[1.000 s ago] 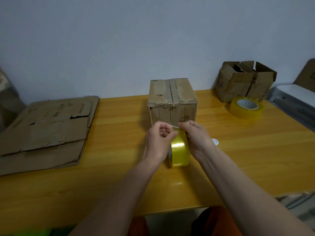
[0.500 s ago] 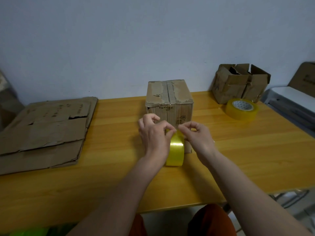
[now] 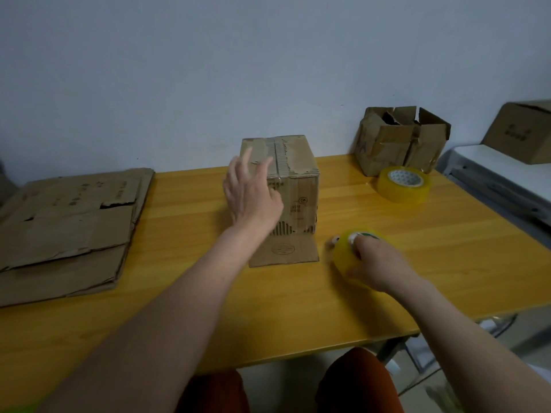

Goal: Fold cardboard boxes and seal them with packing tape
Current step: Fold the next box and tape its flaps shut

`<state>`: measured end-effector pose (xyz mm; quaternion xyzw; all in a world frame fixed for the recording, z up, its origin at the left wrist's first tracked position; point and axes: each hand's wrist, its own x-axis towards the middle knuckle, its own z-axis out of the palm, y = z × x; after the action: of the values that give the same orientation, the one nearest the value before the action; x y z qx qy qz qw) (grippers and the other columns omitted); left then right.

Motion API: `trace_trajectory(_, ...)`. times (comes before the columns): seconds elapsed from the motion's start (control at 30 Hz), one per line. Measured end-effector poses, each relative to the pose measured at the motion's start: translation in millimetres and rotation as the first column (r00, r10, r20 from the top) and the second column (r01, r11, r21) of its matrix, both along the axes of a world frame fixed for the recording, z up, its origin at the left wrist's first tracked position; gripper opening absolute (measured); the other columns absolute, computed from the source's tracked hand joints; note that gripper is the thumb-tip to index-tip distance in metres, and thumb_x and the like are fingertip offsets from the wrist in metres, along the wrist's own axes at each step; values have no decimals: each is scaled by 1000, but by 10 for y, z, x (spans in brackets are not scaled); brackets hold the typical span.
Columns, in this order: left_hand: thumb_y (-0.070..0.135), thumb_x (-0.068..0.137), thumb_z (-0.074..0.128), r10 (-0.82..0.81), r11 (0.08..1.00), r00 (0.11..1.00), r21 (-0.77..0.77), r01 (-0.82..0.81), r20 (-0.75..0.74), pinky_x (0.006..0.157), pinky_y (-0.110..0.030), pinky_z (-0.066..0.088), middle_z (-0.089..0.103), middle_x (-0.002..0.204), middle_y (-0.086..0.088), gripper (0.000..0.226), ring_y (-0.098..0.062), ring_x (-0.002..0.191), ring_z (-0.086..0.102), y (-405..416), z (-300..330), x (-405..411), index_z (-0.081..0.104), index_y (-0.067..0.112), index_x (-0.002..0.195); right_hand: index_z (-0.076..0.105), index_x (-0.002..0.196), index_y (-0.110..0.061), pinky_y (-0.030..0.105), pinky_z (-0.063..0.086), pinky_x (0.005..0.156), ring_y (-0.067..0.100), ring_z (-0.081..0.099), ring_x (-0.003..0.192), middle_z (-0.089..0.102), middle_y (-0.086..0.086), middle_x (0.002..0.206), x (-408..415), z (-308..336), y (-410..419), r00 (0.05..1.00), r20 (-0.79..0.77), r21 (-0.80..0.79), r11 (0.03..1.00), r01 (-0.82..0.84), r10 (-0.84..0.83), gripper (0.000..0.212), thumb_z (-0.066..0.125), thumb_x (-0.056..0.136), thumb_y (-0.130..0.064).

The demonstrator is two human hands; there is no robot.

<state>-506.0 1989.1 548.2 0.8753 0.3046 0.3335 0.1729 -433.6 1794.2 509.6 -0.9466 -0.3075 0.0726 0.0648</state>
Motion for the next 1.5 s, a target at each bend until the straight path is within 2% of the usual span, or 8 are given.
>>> trace_trajectory(0.13,7,88,54,-57,966,991,-259,24,-120,116,-40,26,16,155,-7,53,-29,143,17,328,69,-39,49,31,135,44,120,-17,31,44,86,22,47,117,48,4,121,-20,-53,105,985,166,149,989,15,-40,47,63,86,-44)
trace_trajectory(0.33,6,91,53,-213,927,969,-338,161,-122,75,-21,38,42,136,-10,63,-13,93,46,412,3,-238,37,33,145,23,149,-28,44,26,116,24,20,142,16,6,155,60,416,840,985,-90,668,743,-50,147,77,68,86,-25)
trace_trajectory(0.77,26,84,65,-108,994,993,-27,107,-52,93,-30,45,29,120,-2,44,-17,118,32,392,-198,-936,51,27,126,50,105,-24,35,36,86,26,36,106,38,3,112,-329,429,1273,974,220,485,860,-159,56,65,63,65,-73)
trace_trajectory(0.9,35,86,68,-185,982,982,26,184,35,98,-24,38,34,144,1,35,-12,131,32,470,-215,-833,54,19,113,49,101,-21,31,37,82,24,37,104,38,1,105,-211,454,1271,971,189,492,842,-220,144,59,71,66,-63)
trace_trajectory(1.07,64,69,71,-22,997,999,78,25,-33,74,-27,35,44,100,10,54,-11,98,36,482,-51,-574,47,23,95,44,95,-19,28,37,75,19,38,96,39,-1,102,-122,471,1215,973,155,517,826,-227,171,59,82,62,-49)
trace_trajectory(1.3,50,65,82,-115,951,972,260,167,-203,94,-31,36,47,118,3,76,-18,111,39,581,-139,-633,53,31,133,51,103,-19,31,43,89,20,40,106,42,1,112,-123,578,1066,951,211,413,861,-296,226,33,73,78,-18)
trace_trajectory(1.37,50,68,80,-164,912,981,364,189,-99,99,-38,38,57,112,-1,66,-19,106,49,594,-214,-665,61,22,124,58,112,-15,27,38,91,20,42,111,48,2,117,-191,648,1039,898,328,418,807,-417,294,23,59,89,-15)
trace_trajectory(1.5,35,75,78,-288,910,937,362,204,196,75,-32,47,66,97,-2,35,-18,92,52,518,-358,-600,73,12,101,52,134,-17,31,42,95,17,51,116,58,3,128,-427,715,1063,842,39,478,730,-489,538,38,34,100,-13)
